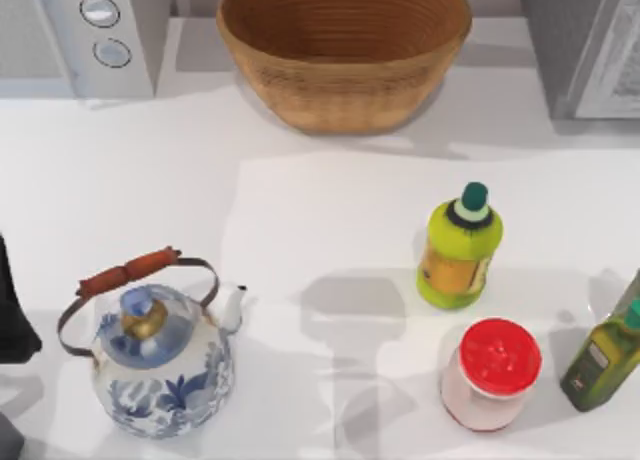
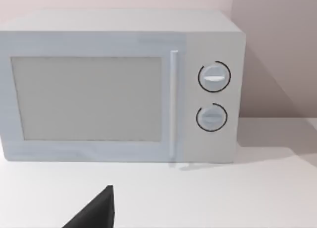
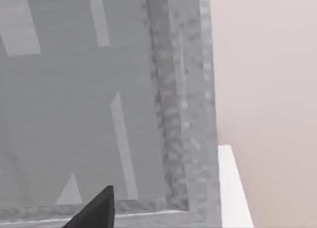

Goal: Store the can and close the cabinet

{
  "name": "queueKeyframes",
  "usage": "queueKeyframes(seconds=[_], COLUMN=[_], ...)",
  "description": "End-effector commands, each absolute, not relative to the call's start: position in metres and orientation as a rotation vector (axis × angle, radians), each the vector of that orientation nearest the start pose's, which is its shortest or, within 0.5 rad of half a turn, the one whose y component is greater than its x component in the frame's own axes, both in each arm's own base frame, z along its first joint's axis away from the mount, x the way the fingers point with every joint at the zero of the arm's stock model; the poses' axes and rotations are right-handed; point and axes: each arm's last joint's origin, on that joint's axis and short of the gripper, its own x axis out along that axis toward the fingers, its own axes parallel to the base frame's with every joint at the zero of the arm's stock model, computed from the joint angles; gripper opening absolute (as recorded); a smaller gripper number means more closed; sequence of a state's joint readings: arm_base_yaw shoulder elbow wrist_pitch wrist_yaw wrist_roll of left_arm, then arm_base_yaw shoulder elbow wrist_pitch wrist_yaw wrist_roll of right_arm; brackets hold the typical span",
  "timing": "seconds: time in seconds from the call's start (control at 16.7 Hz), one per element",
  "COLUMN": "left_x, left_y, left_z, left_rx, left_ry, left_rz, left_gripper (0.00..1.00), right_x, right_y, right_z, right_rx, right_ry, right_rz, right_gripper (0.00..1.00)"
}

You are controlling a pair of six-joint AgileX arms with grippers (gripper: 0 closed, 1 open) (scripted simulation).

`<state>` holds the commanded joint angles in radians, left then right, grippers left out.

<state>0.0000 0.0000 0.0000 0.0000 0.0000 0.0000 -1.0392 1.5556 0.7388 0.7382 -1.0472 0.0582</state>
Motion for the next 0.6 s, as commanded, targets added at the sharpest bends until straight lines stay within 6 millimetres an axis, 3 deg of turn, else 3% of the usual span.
queueKeyframes(seconds=[0.3,0.42,0.6], left_x=[0.106,0.106,0.106], left_y=[-0.001,-0.001,-0.001], left_z=[0.160,0.160,0.160], left_rx=[0.000,0.000,0.000], left_ry=[0.000,0.000,0.000], left_rz=[0.000,0.000,0.000], left_gripper=[1.00,1.00,1.00], right_x=[0.195,0.193,0.182], right_y=[-0.281,-0.276,-0.253], right_z=[0.315,0.364,0.433], right_rx=[0.159,0.148,0.103], right_ry=[0.071,0.066,0.047], right_rz=[0.015,0.013,0.012], right_gripper=[1.00,1.00,1.00])
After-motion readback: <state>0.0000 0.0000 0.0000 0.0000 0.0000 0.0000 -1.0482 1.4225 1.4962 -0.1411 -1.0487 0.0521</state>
